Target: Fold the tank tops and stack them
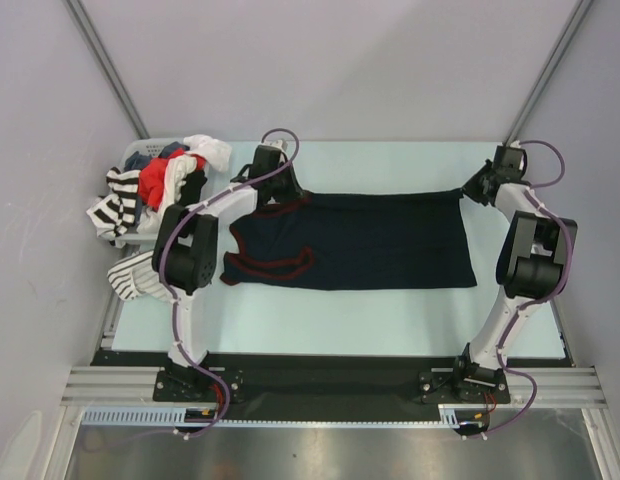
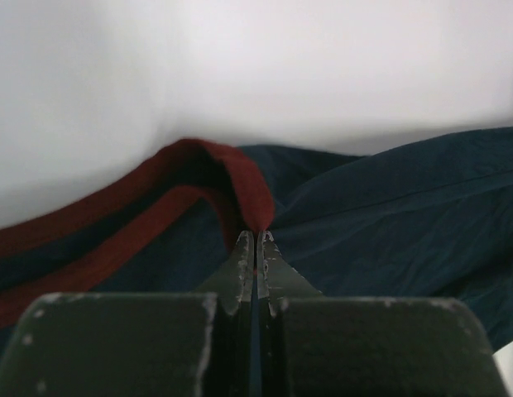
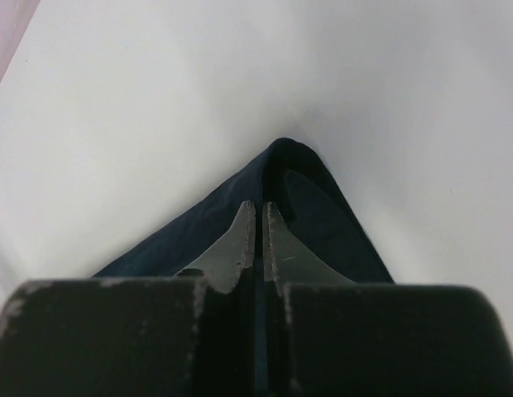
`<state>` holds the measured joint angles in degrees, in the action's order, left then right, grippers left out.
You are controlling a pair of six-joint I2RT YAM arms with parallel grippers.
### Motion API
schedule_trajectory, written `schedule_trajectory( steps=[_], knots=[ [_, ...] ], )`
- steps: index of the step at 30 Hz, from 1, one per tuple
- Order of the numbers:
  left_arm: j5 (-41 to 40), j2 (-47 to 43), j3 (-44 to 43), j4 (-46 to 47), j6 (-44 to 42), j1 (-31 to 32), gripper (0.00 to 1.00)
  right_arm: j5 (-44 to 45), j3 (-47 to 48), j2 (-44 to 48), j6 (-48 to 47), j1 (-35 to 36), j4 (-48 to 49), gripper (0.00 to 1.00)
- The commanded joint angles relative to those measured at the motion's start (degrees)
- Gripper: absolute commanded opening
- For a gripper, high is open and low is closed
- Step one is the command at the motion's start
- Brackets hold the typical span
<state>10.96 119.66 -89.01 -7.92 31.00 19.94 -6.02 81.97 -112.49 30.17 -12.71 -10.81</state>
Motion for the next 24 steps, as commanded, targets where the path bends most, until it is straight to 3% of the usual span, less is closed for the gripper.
schedule_trajectory(
  steps=[1, 10, 24],
  knots=[
    [-0.06, -6.10, 3.92, 3.79, -0.33, 0.53, 0.00, -0.13, -2.95, 4.99, 1.46, -0.82, 2.46, 0.00],
    [-1.03, -12.33, 14.55, 7.74, -0.42, 2.11, 0.00, 1.80, -9.63, 8.85, 3.14, -1.79, 1.84, 0.00],
    [-1.47, -17.26, 24.06, 11.09, 0.28, 4.31, 0.00, 3.56, -20.01, 16.77, 4.19, -3.02, 4.04, 0.00]
  ],
)
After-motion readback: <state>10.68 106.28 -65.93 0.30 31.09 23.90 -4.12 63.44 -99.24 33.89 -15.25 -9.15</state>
